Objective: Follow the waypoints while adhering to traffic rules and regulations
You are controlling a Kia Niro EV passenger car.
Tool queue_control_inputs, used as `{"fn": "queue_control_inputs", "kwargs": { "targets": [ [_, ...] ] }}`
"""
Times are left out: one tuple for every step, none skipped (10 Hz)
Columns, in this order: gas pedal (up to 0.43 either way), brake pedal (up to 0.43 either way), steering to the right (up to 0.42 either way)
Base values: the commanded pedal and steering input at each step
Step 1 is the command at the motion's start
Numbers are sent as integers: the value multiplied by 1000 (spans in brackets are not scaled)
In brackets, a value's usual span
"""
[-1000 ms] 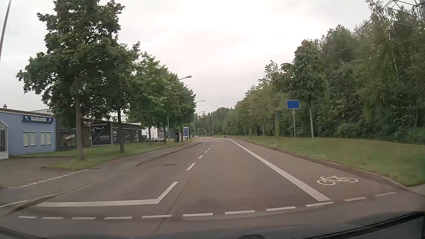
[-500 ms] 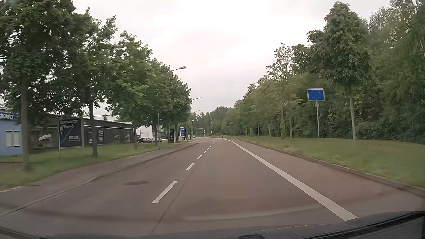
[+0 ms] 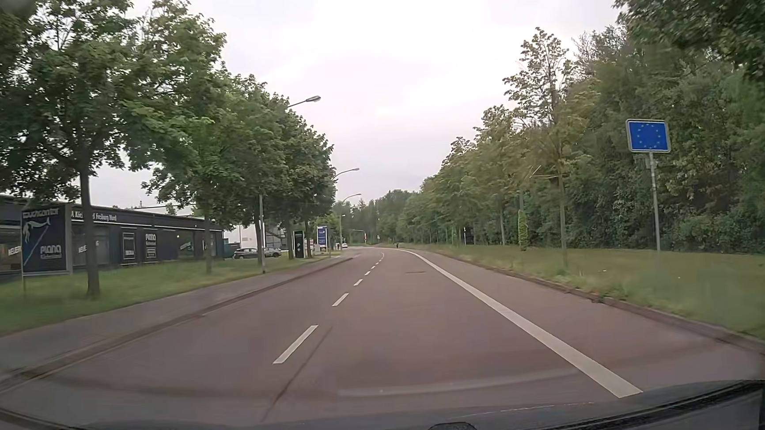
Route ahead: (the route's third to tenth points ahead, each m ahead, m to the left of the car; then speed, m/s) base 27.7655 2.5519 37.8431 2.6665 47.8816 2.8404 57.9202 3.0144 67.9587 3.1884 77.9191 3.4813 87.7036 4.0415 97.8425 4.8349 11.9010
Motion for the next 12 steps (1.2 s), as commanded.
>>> {"fn": "queue_control_inputs", "kwargs": {
  "targets": [
    [87, 0, 4],
    [87, 0, 4],
    [87, 0, 3],
    [87, 0, 3],
    [87, 0, 3],
    [87, 0, 3],
    [87, 0, 2],
    [87, 0, 2],
    [87, 0, 2],
    [87, 0, 2],
    [87, 0, 2],
    [87, 0, 1]
  ]
}}
